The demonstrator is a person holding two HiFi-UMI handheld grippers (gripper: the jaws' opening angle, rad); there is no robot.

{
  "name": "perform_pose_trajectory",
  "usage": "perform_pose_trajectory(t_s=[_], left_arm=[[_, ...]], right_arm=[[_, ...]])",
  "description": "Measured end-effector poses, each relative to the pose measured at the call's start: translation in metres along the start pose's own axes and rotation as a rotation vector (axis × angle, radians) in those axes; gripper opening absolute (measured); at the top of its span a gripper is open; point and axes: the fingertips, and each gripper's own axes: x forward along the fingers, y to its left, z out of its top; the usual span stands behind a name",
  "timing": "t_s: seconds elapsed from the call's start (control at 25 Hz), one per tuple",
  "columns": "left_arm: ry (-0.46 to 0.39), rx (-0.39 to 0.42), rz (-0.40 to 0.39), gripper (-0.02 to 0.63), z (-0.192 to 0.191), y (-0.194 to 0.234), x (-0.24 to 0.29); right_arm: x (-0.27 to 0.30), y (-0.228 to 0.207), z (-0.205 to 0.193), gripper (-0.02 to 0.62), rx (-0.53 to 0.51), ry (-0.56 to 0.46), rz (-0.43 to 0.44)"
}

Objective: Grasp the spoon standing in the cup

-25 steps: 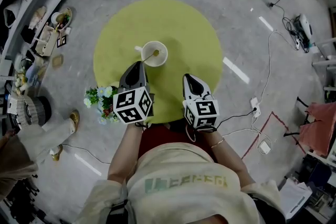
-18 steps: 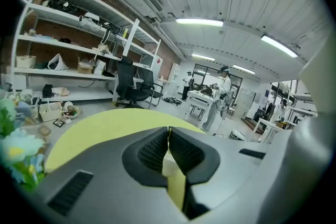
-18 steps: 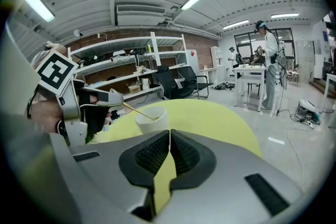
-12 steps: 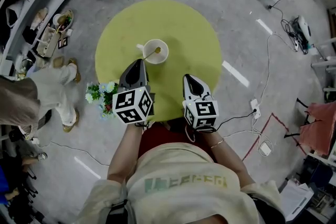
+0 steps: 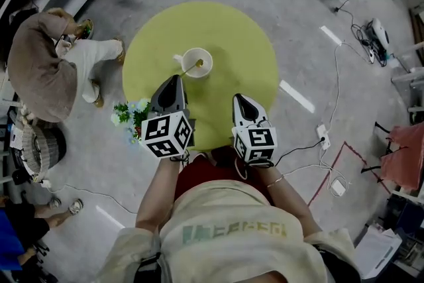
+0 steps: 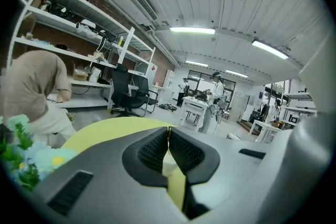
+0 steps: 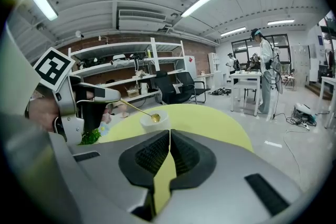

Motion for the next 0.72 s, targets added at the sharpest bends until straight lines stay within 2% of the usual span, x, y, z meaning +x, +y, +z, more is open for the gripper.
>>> perform_pose_trajectory(t_s=[0.72], left_arm=[[-0.071, 0.005, -0.058, 0.028, 0.003, -0.008, -0.078]], right_arm=[[-0.055, 0.033, -0.008, 0.038, -0.014, -0.068, -0.034]])
